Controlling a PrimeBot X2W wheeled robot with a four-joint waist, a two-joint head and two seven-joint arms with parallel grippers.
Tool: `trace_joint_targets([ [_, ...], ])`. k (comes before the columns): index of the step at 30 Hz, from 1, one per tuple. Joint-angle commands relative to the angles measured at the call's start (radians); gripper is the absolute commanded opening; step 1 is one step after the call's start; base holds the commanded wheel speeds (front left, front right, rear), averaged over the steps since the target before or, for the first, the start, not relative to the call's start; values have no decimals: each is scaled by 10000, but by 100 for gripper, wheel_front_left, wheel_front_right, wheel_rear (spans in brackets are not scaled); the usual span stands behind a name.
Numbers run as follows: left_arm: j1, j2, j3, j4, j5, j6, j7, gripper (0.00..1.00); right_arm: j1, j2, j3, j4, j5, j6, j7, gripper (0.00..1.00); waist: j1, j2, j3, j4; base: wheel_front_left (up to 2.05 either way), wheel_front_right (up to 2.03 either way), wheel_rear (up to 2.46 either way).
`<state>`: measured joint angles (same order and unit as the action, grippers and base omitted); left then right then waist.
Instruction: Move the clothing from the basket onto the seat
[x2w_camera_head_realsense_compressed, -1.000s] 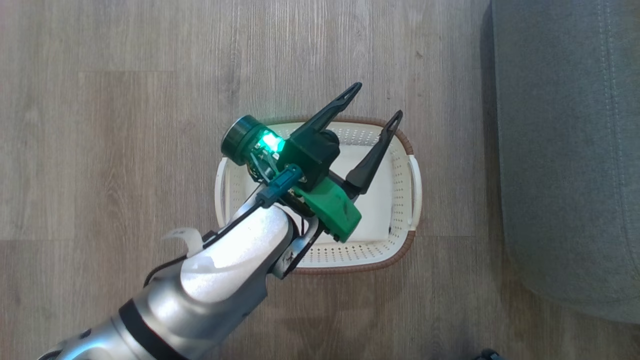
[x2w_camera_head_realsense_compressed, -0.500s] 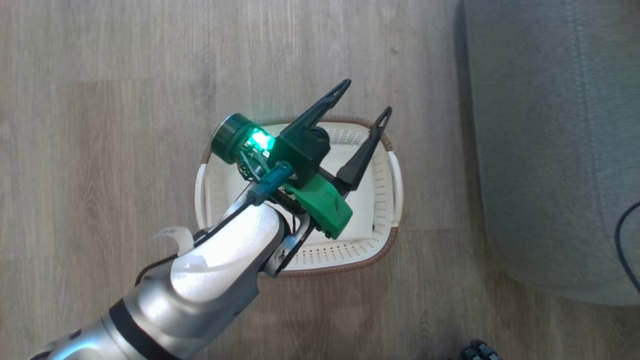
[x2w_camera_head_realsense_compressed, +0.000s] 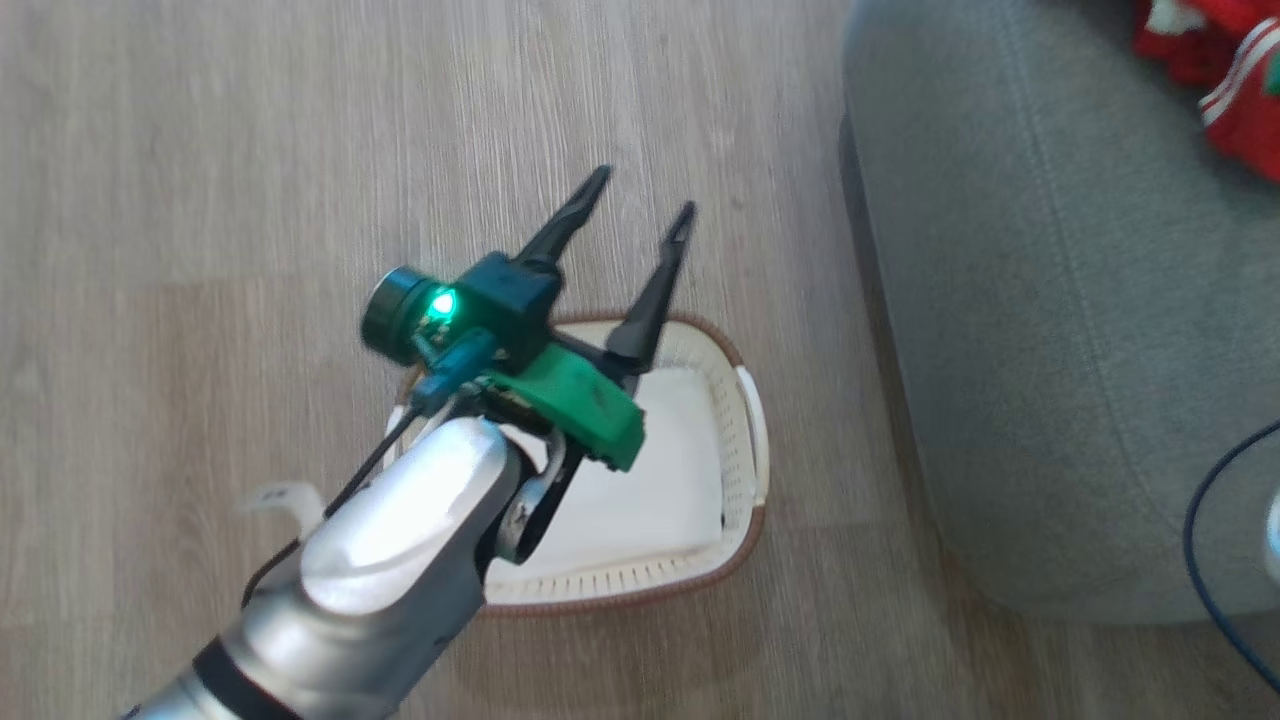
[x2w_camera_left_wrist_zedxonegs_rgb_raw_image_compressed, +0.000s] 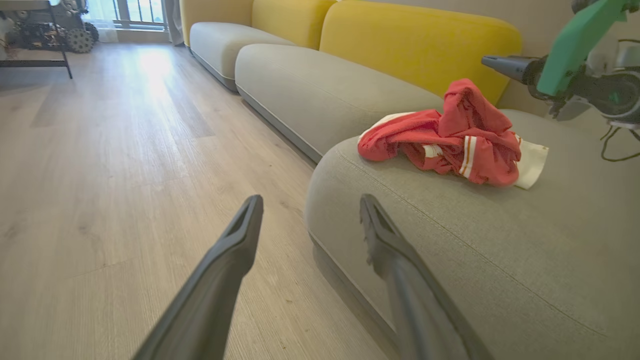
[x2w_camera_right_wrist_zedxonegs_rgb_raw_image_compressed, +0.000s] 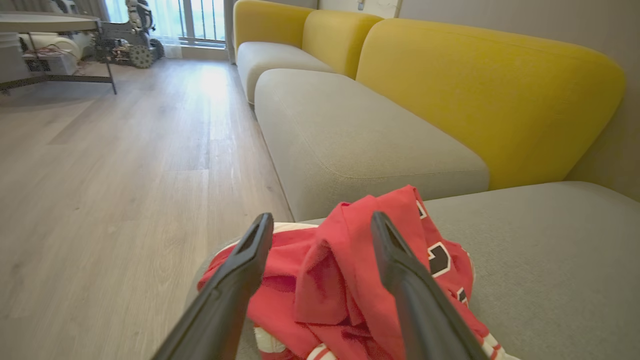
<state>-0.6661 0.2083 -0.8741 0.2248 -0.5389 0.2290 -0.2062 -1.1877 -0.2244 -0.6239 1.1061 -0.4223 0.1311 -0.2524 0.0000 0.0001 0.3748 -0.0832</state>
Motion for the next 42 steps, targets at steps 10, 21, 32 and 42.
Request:
trace_joint_targets([
  [10,1418,653,1597,-2,-874,711,-438,100,1868,842,3063,-939,2419,-4,-92,100,0,-1,-2268,330,0,0,0],
  [21,3291,1437,2538,-318,-1157,1287,-535,100,4825,1616,5150,-3293,4549,-4,-93,100,0,-1,-3221,513,0,0,0],
  [32,5384,1678,3752,-1332,-616,1602,-553,100,7618,1738,6029,-5990,5894,-4,-93,100,0,-1,-3798,831,0,0,0],
  [42,6650,1581,4695,-1992,69,1603,-554,100,9883,1741,6241,-7850,6748,-4,-93,100,0,-1,-4028,1013,0,0,0],
])
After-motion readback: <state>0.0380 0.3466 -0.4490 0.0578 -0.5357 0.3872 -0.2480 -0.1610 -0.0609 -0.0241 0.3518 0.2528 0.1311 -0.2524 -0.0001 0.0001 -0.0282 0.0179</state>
